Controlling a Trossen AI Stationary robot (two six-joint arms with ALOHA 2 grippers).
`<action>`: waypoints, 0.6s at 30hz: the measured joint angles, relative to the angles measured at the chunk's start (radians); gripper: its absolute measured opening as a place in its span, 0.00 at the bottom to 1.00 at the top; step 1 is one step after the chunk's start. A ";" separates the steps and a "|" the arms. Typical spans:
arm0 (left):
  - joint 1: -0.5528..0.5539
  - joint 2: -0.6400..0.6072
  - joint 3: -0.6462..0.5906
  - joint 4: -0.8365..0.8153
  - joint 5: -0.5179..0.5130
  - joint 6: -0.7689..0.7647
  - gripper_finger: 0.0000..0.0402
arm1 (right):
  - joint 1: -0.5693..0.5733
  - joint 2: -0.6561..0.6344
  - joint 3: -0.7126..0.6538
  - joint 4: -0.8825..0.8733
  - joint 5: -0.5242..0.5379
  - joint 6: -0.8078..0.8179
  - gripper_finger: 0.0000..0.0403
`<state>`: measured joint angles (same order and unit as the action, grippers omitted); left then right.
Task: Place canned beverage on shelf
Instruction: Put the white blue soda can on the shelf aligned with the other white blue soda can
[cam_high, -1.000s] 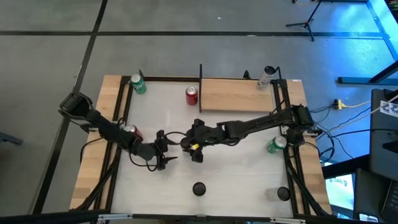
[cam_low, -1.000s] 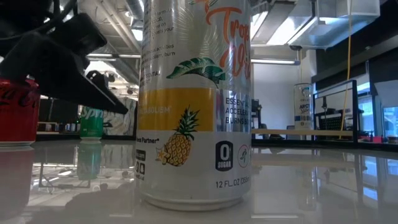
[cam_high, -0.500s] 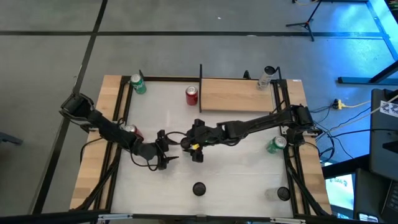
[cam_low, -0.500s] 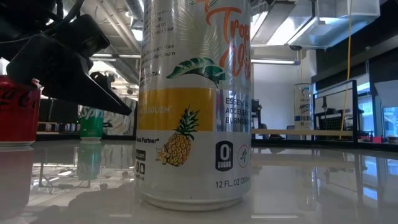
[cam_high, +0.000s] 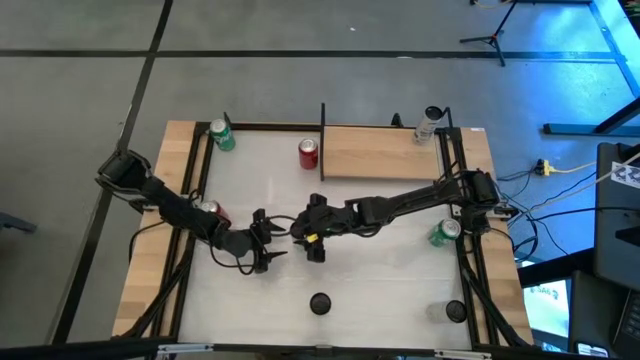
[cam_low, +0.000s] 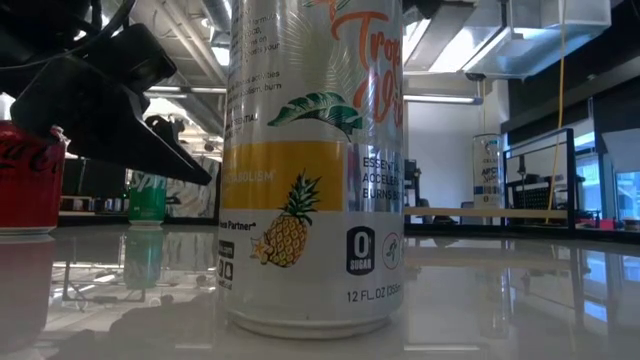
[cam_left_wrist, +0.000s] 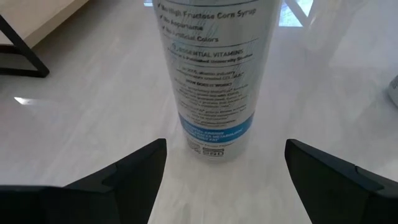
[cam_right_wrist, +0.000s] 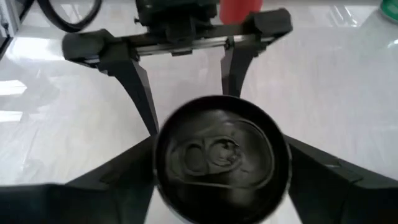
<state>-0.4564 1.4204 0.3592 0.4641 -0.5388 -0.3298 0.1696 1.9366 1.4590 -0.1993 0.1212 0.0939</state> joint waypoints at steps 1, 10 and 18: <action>0.000 0.000 0.000 0.000 0.000 0.000 0.79 | 0.000 0.000 0.000 0.002 0.000 -0.004 0.67; 0.000 0.000 0.000 -0.001 0.001 -0.001 0.79 | 0.001 -0.039 -0.002 -0.028 0.000 -0.024 0.60; 0.000 0.000 0.000 -0.003 0.006 -0.006 0.79 | 0.031 -0.193 -0.002 -0.188 0.123 0.003 0.60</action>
<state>-0.4564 1.4204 0.3592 0.4613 -0.5327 -0.3359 0.2003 1.7440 1.4574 -0.3878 0.2442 0.0971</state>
